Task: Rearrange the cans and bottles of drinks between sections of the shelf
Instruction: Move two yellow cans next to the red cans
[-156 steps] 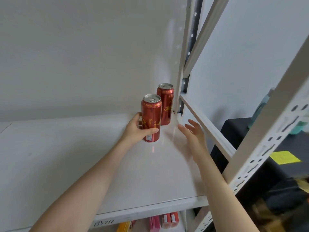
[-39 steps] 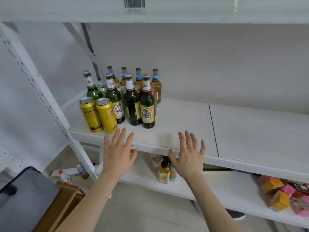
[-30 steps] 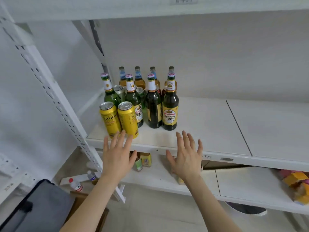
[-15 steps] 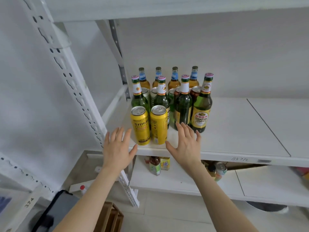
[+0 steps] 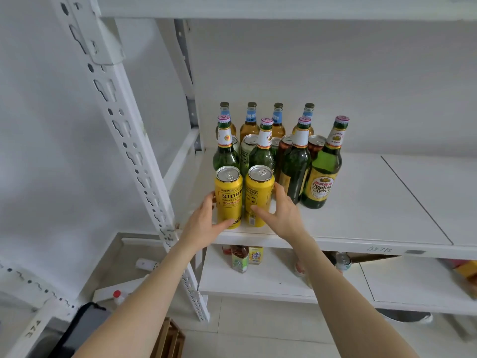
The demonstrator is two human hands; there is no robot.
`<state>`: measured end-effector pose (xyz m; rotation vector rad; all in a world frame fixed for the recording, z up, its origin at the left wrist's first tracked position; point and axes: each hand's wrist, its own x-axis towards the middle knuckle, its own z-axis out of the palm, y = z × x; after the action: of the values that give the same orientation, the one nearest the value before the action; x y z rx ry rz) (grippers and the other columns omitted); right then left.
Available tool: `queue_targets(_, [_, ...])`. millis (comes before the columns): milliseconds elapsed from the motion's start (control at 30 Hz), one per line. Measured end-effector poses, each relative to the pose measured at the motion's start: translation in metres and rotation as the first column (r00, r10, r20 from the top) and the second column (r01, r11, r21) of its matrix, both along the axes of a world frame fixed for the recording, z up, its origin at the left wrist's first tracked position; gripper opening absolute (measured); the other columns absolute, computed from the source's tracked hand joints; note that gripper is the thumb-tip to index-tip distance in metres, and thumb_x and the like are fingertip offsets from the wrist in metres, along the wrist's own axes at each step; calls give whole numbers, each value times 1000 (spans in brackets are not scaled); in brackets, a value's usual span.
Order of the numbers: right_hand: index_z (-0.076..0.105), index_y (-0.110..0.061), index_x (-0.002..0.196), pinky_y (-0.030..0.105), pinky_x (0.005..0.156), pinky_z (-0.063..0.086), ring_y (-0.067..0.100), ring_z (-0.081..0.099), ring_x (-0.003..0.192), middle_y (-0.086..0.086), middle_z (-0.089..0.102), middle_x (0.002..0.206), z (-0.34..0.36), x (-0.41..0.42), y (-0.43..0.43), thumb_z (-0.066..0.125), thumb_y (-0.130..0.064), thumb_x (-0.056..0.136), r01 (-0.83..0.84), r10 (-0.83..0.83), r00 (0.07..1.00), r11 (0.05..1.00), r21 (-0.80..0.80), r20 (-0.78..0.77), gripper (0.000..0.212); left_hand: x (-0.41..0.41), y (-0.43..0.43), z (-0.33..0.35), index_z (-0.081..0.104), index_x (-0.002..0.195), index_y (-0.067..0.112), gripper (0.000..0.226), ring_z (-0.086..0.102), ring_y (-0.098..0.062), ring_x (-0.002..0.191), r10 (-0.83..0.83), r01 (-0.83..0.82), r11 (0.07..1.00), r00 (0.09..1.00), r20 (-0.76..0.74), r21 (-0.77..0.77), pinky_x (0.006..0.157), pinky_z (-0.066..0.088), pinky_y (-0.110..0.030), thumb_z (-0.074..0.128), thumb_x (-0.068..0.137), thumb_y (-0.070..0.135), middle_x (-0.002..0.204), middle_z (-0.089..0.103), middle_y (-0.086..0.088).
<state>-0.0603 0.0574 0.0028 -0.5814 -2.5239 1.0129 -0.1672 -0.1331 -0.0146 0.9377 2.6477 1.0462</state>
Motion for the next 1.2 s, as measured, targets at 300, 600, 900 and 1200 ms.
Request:
queue_targets(300, [49, -27, 123, 19, 83, 44, 8, 57, 101, -16, 61, 107, 0, -18, 5, 82, -35, 77, -36, 8, 996, 944, -329, -85, 57, -23, 19, -4, 39, 139, 26, 81, 54, -24, 125, -11, -56, 982, 936, 353, 178, 104, 47, -44, 86, 73, 33, 138, 57, -2])
queue_targets(600, [55, -31, 123, 31, 91, 51, 12, 61, 106, -14, 67, 111, -4, -20, 14, 87, -34, 70, -47, -4, 992, 915, -400, -126, 62, -27, 20, -6, 42, 127, 40, 90, 57, -22, 123, -40, -76, 964, 906, 421, 254, 103, 49, -50, 93, 53, 43, 134, 59, 1])
queue_targets(900, [61, -24, 120, 25, 80, 54, 11, 65, 106, -5, 71, 110, -3, -3, 9, 85, -27, 75, -38, -69, 985, 809, -587, -159, 51, -6, 16, -7, 44, 132, 35, 85, 58, -17, 117, -72, -91, 947, 876, 477, 309, 100, 51, -45, 92, 63, 31, 128, 60, 8])
queue_targets(1200, [60, -26, 113, 31, 76, 57, 17, 69, 100, -1, 71, 109, 17, 39, 3, 71, -23, 88, -62, -85, 981, 704, -707, -172, 28, 34, 1, 7, 52, 127, 35, 86, 66, -17, 111, -184, -120, 896, 776, 603, 428, 89, 57, -40, 85, 49, 52, 120, 68, 6])
